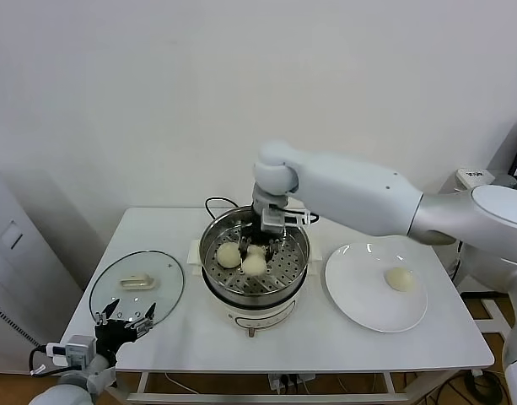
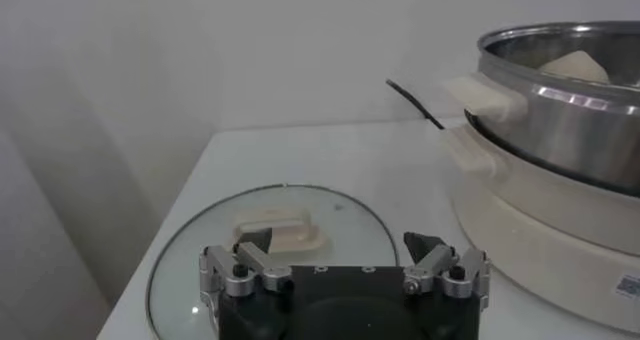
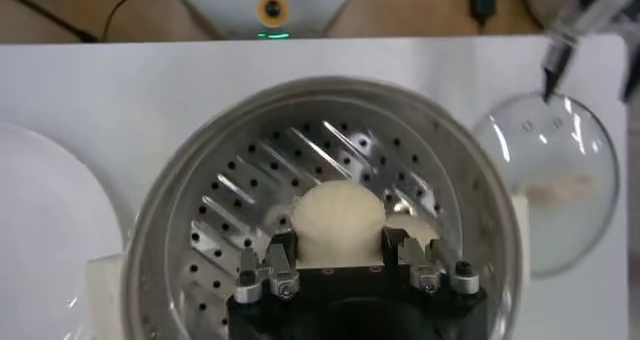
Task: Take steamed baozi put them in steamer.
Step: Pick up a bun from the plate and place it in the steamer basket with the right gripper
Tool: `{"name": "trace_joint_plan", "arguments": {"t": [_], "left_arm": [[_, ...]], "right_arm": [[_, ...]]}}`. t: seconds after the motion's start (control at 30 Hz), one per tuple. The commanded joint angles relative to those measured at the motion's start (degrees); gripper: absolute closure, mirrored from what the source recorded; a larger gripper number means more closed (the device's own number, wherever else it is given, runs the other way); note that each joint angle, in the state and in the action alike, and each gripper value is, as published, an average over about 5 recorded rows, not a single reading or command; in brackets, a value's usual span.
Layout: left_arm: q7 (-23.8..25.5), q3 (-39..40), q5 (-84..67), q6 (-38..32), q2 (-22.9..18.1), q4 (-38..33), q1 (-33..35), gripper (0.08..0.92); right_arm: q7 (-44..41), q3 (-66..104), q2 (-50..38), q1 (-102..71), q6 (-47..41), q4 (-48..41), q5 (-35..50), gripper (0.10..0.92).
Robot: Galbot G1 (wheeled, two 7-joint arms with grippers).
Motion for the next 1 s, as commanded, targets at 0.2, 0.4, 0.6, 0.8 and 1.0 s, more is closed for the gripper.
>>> {"name": "trace_joint_plan", "arguments": {"t": [0.2,0.4,0.6,0.8,1.0], "left_arm": [[0.1,0.0,0.0,-0.1,0.2,0.3,0.0,0.177],[0.1,0.1,0.0,-0.1,0.4,0.5,-0.1,0.177],[0.1,0.2,0.0,-0.1,0.5,0.6,-0.2,0.177],[0.1,0.0,-0.4,0.1,0.7,0.6,-0.6,0.177],[0.0,-0.3,-0.6,0.4,0.5,0.6,-1.2,0.177]], "right_arm": [[0.0,0.6,0.8,-5.0,2.9,3.1,-5.7,0.508],[0.4,1.0,0.5,-5.4,3.0,3.5,-6.6,0.463],[-0.6,2.5,-0.3,-3.3,1.7,2.0,-6.6,0.304],[-1.7,7.2,-3.1,1.5,-1.1,-3.8,-6.4,0.208],[-3.3,5.7,-12.7,7.8,-16.4,-9.0,4.0,0.203]]}}
